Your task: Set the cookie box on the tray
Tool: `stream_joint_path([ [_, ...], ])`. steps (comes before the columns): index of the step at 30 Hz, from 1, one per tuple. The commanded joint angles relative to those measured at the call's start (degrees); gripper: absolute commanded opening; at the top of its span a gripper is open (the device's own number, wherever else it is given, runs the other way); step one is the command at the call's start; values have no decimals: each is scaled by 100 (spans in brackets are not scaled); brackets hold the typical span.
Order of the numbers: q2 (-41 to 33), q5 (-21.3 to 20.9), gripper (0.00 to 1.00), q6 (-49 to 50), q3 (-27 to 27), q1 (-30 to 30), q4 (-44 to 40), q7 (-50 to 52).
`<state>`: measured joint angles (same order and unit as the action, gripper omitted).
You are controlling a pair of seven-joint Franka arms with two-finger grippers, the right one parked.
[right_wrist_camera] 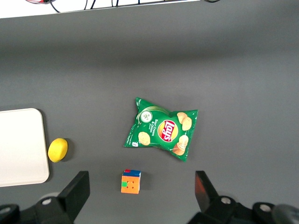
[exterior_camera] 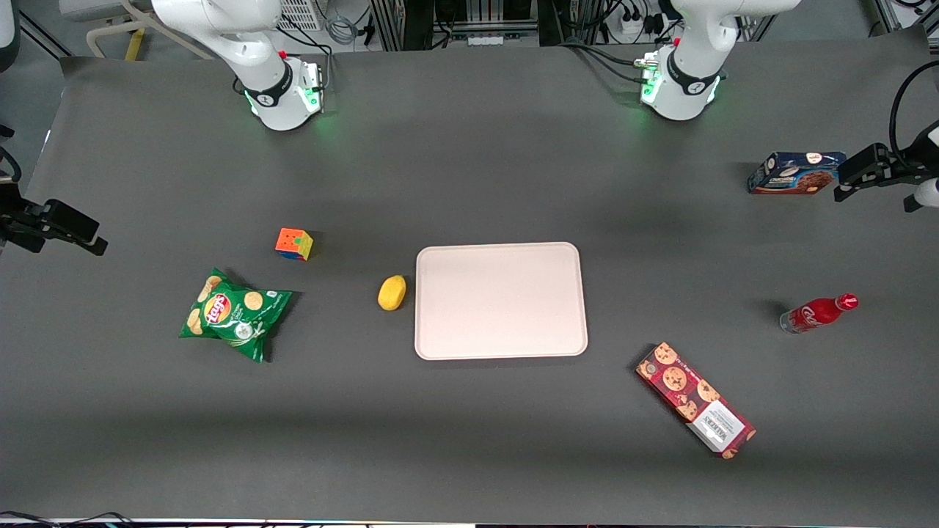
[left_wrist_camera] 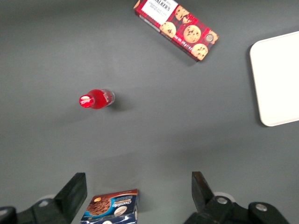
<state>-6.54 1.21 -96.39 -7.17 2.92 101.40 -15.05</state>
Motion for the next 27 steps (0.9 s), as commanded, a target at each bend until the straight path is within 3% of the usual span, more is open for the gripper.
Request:
stream_joint_path([
  [1,65,142,100,156,14,59,-226,274],
  [27,39,-86,100,929,146,24,-507,591],
])
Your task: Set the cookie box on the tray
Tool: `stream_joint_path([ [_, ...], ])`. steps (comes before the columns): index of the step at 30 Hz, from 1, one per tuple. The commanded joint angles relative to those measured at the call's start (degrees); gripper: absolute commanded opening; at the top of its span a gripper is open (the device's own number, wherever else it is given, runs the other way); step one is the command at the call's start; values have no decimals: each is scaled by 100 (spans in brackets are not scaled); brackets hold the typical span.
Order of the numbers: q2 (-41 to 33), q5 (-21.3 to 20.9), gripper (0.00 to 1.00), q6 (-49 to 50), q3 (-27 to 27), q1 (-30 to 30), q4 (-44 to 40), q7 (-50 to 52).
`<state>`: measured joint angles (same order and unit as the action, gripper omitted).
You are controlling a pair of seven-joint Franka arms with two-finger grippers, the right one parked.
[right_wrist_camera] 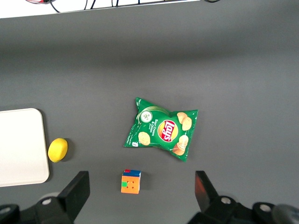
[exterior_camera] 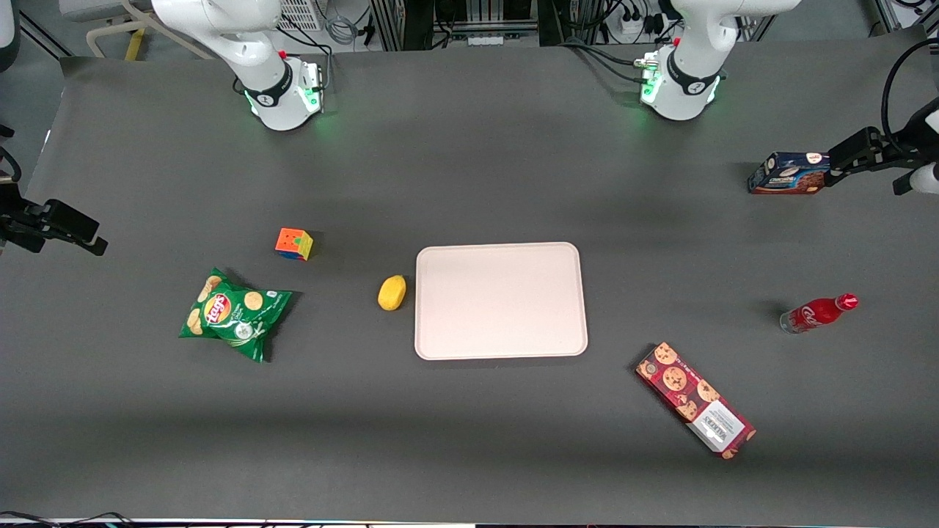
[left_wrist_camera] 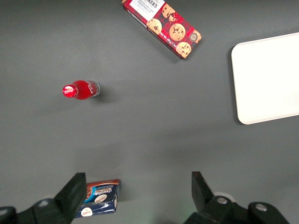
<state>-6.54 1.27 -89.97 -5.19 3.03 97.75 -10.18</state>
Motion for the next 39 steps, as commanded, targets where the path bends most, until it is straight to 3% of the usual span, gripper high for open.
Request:
stream_joint_path([
  [1,38,-118,100,313,-52,5,-142,95],
  [12,65,-398,100,567,-350,-22,122,261],
  [21,-383,-1084,100,1613,-1238,-48,-124,1614],
  [27,-761,-1146,100,1719,-1827,-110,-72,2923],
  [33,-1437,-1295,100,1360,-2117,-286,849,3531],
  [39,-2570,-1744,100,306,-2328,-443,2571,4129],
])
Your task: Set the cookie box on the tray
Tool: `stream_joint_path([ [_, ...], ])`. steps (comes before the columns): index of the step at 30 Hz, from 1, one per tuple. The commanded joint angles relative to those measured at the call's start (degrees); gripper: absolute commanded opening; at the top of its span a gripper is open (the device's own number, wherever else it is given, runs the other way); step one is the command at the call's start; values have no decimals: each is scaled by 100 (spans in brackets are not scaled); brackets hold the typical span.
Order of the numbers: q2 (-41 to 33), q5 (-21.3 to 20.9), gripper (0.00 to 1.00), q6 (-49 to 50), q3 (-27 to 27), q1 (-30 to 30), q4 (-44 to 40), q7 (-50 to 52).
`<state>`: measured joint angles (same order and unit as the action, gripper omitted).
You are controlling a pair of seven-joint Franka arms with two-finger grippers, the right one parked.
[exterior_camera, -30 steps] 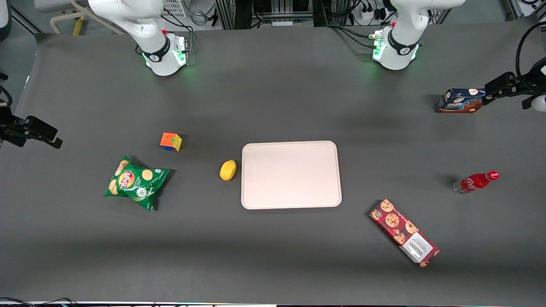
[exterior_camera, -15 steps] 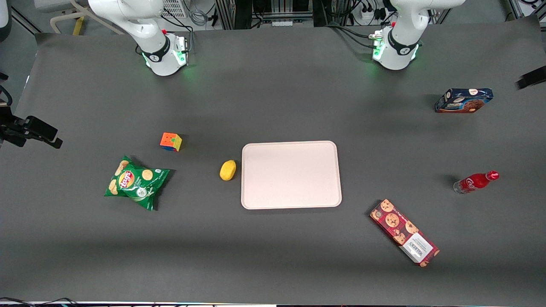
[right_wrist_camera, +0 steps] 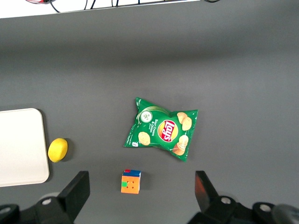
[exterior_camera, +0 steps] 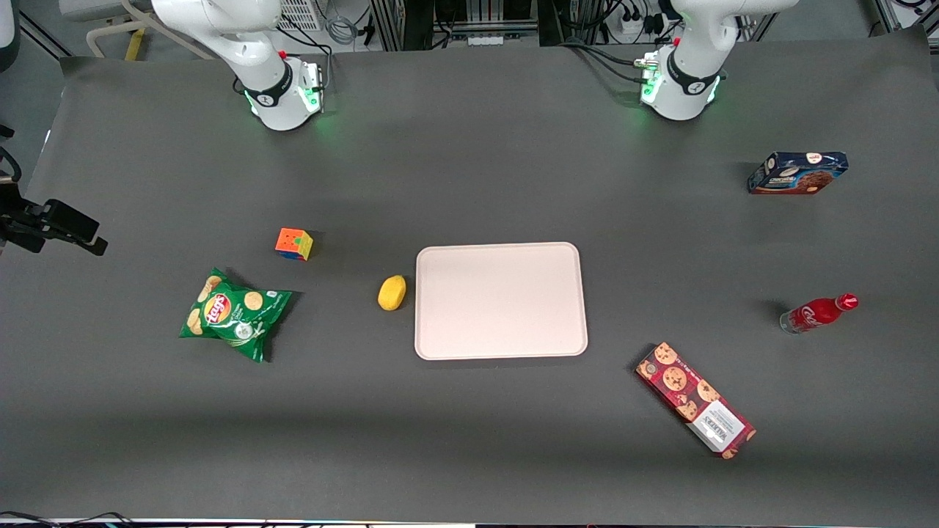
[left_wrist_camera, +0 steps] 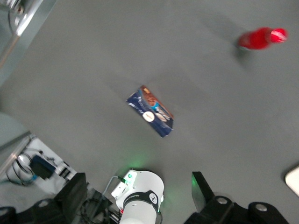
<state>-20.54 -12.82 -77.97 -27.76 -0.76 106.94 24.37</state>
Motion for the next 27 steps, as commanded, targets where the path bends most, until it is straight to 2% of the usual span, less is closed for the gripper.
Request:
stream_joint_path([
  [1,-1354,-370,100,-1070,-98,-134,1933,718],
  [7,-2041,-485,100,-1887,-493,-241,3077,1061],
  [15,-2051,-687,100,-3381,-476,-285,4273,1825],
  [21,-1717,-889,100,-4401,-520,-293,4801,2072],
  [27,-1085,-898,100,-5350,-766,-328,5029,2072],
])
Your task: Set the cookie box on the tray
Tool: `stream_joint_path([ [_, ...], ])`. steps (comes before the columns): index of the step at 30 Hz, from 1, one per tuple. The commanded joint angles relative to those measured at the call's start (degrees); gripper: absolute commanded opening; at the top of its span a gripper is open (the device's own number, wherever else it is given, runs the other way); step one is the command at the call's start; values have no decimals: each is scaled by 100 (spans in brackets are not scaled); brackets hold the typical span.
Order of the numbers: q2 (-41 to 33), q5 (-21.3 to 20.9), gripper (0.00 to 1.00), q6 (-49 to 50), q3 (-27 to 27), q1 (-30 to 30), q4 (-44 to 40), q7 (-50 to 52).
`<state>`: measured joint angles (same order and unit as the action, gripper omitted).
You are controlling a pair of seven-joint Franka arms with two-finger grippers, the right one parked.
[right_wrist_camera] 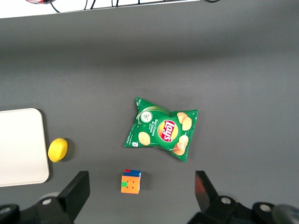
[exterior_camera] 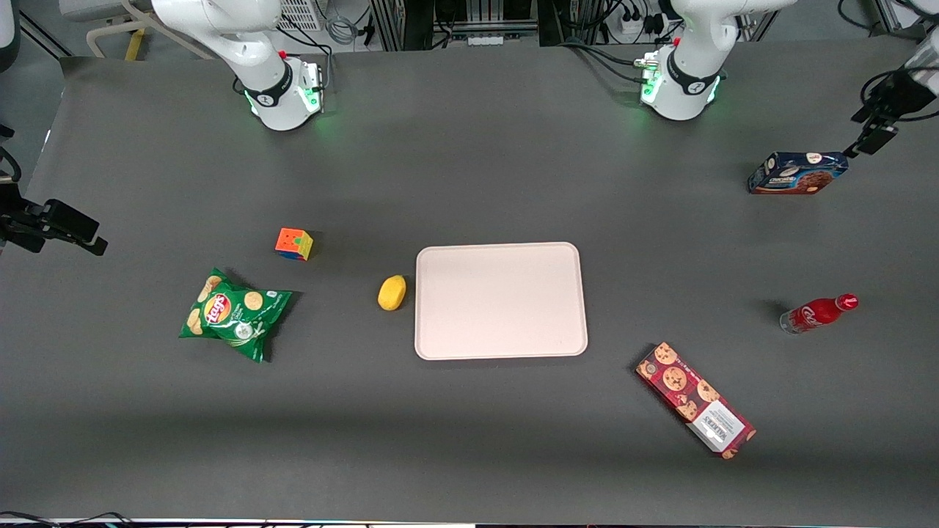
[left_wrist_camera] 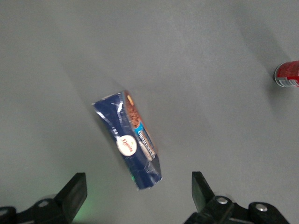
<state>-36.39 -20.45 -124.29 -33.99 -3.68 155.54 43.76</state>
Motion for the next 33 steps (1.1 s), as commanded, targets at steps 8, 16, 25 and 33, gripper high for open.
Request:
stream_joint_path([
  [8,1011,-187,100,-1405,-406,-106,380,27],
  [16,1064,-582,100,-1712,-889,-98,600,27],
  [25,1213,-697,100,-2371,-1118,-98,943,27],
  [33,1547,-697,100,-3021,-1118,-98,1198,45],
])
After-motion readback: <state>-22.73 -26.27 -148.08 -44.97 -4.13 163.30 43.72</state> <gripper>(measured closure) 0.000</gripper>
